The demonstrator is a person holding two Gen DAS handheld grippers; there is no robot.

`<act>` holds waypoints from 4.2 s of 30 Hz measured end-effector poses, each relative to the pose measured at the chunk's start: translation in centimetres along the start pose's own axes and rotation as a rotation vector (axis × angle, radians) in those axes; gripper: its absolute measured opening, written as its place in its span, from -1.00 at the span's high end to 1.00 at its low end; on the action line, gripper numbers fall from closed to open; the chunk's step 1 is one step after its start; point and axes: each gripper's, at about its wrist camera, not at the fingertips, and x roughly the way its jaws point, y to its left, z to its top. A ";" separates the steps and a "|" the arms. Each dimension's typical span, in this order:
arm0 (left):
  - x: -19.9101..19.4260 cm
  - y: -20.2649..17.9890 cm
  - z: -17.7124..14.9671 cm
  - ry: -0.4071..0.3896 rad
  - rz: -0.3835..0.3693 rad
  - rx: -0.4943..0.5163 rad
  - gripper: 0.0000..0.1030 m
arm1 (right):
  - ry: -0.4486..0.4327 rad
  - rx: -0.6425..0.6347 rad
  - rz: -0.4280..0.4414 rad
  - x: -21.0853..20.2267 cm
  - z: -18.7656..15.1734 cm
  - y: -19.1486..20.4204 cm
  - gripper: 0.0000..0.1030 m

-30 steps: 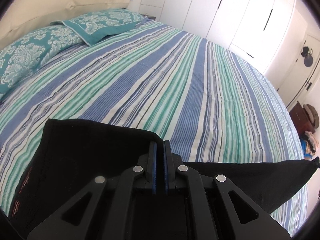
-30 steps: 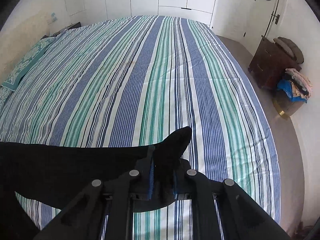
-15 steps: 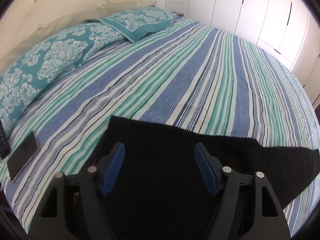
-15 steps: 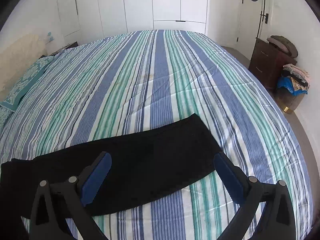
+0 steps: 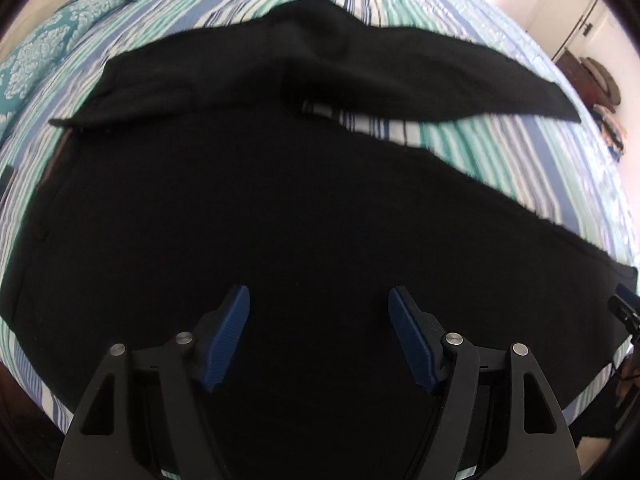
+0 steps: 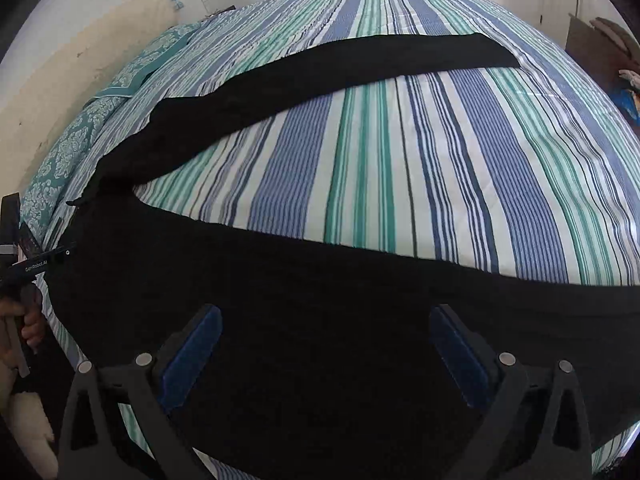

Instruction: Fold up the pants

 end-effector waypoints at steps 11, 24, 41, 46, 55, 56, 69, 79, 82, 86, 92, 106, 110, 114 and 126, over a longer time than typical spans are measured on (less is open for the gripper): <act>-4.2 4.9 -4.5 -0.067 0.043 -0.203 -0.51 | -0.243 0.690 -0.514 -11.3 -7.5 -26.2 -0.95; -5.7 4.8 -5.2 -0.139 0.017 -0.209 -0.51 | -0.230 0.862 -0.069 -12.2 -12.4 -26.7 0.82; -6.2 5.0 -6.8 -0.135 0.036 -0.140 -0.51 | -0.156 0.762 -0.317 -12.4 -11.6 -26.6 0.75; -6.8 5.5 -7.1 -0.154 0.036 -0.147 -0.51 | -0.110 0.734 -0.413 -11.6 -11.0 -26.1 0.76; -7.5 5.3 -7.0 -0.236 0.066 -0.114 -0.51 | -0.188 0.723 -0.346 -14.0 -11.1 -25.2 -0.96; -7.7 4.5 -6.9 -0.254 0.072 -0.077 -0.51 | -0.215 0.736 -0.366 -15.0 -11.4 -25.1 -0.97; -5.8 0.4 -6.0 -0.240 0.052 0.041 -0.51 | -0.314 0.345 -0.300 -15.0 -8.0 -12.1 -0.99; -5.0 1.4 -6.4 -0.213 0.058 0.015 -0.51 | -0.197 0.050 -0.165 -7.5 -6.2 -1.7 -0.99; -4.4 1.7 -6.3 -0.187 0.048 -0.001 -0.51 | -0.186 0.021 -0.162 -7.0 -6.1 -0.9 -0.99; -3.6 1.7 -6.3 -0.167 0.058 -0.010 -0.51 | -0.184 0.042 -0.154 -6.6 -5.8 -0.9 -0.99; -3.0 1.9 -6.3 -0.147 0.054 -0.022 -0.63 | -0.190 0.058 -0.148 -6.4 -5.3 -1.2 -0.99; -7.4 2.2 1.9 -0.255 -0.057 -0.030 -0.65 | -0.151 0.007 -0.074 -4.2 -4.7 0.6 -0.99; -6.3 3.3 8.6 -0.287 -0.028 -0.046 -0.65 | -0.124 0.002 -0.053 -3.6 -4.0 0.7 -0.99; -2.1 5.9 12.6 -0.268 0.091 -0.134 -0.65 | -0.132 -0.015 -0.067 -4.3 -1.3 -0.1 -0.99; 4.2 9.0 9.9 -0.307 0.213 -0.120 -0.69 | -0.187 0.168 -0.114 -0.2 24.6 -15.4 -0.99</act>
